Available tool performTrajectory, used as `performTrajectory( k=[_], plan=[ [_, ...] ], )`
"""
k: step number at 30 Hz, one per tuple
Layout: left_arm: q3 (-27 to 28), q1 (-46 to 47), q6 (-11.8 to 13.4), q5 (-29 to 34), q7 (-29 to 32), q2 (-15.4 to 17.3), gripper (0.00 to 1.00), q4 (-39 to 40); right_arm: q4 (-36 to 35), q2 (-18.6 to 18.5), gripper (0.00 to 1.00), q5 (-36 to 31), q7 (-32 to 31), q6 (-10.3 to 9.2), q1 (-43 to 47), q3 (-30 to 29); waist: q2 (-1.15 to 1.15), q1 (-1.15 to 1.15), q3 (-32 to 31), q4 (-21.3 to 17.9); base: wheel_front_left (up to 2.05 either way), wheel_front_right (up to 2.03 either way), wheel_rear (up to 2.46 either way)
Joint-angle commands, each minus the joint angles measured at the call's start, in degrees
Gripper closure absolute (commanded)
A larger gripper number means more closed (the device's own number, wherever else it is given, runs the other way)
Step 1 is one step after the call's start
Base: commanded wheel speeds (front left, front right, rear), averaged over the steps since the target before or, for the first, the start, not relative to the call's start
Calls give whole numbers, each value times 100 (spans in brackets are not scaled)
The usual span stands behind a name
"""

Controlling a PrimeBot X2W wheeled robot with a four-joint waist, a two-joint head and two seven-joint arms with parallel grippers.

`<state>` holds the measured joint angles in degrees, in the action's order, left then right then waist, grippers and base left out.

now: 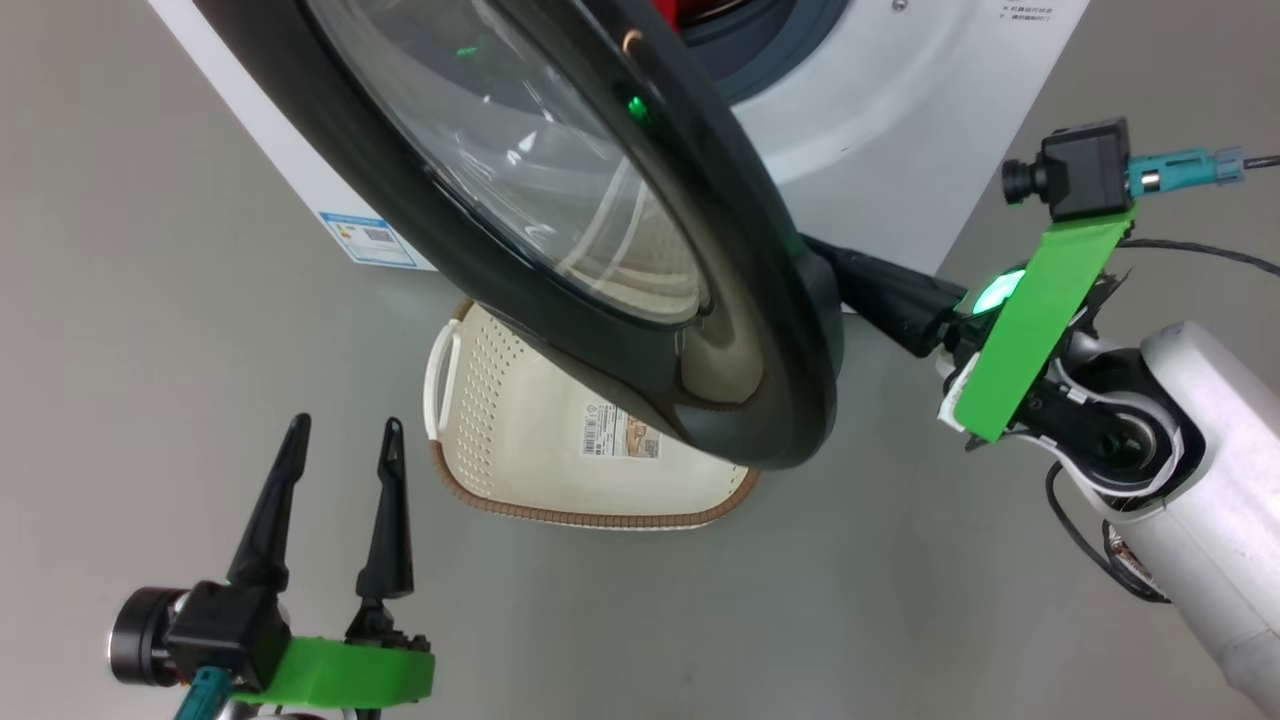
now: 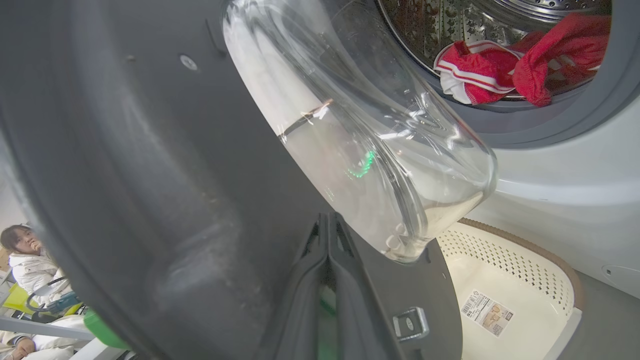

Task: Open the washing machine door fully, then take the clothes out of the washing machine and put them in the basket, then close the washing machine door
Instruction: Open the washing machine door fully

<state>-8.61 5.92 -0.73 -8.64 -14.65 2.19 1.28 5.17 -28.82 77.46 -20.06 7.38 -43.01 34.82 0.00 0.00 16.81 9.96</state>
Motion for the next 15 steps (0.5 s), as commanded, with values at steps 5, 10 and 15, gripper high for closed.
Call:
performTrajectory(
  k=[5, 10, 15],
  plan=[
    [254, -92, 50, 19, -35, 96, 0, 172, -360, -1, 100, 106, 61, 11, 244, 230, 0, 0, -111, 97, 0, 0, 0],
    [285, -163, 65, -18, -35, 93, 0, 177, -515, 10, 100, 171, 142, 11, 360, 409, 0, 0, -238, 215, 0, 0, 0],
    [303, -221, 75, -43, -35, 91, 0, 177, -646, 31, 100, 211, 174, 11, 474, 577, 0, 0, -333, 293, 0, 0, 0]
  ],
)
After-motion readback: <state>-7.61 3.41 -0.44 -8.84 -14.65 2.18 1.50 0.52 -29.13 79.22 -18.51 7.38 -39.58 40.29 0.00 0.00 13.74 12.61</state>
